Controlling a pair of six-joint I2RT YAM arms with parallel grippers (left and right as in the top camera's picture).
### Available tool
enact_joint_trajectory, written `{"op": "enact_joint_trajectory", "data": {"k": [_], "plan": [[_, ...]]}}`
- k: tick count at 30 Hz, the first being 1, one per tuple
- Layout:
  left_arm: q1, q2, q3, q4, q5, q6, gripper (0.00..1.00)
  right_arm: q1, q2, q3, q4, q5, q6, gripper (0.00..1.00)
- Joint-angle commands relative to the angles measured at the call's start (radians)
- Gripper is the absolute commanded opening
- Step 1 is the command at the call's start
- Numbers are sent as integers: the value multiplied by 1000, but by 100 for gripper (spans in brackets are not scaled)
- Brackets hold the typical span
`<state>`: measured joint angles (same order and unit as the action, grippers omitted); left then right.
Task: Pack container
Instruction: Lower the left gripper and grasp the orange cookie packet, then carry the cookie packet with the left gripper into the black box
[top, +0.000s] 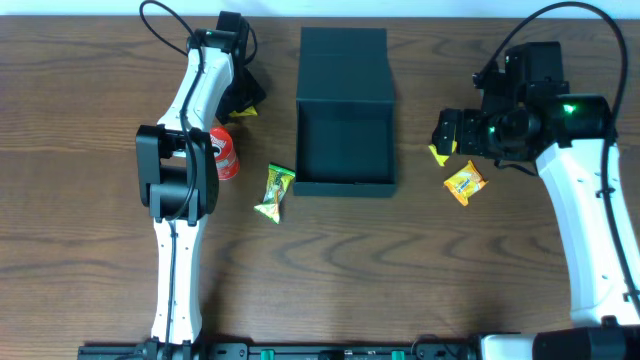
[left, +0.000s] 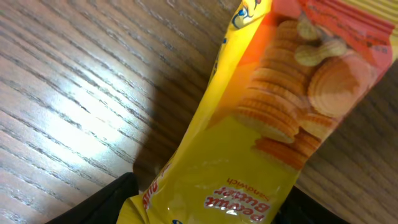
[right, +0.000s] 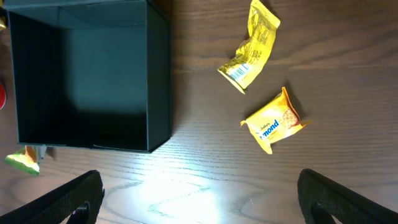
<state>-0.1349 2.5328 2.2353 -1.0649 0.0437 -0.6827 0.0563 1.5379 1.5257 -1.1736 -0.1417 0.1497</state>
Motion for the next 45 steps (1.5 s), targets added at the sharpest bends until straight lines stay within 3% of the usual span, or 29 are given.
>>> {"op": "enact_joint_trajectory", "data": {"k": [1, 7, 13, 21, 28, 45], "plan": [[3, 29, 5, 4, -43, 66, 64, -3, -2, 17, -1, -5, 10, 99], [3, 29, 5, 4, -59, 197, 54, -3, -2, 17, 0, -4, 10, 99], [1, 28, 7, -5, -58, 312, 53, -3, -2, 17, 7, -4, 10, 99], [-5, 21, 43, -42, -60, 348, 41, -3, -2, 17, 10, -5, 10, 99], [-18, 21, 151, -102, -70, 373, 41, -3, -2, 17, 10, -4, 10, 99], [-208, 21, 519, -537, -102, 390, 39, -3, -2, 17, 37, 90, -9, 99]]}}
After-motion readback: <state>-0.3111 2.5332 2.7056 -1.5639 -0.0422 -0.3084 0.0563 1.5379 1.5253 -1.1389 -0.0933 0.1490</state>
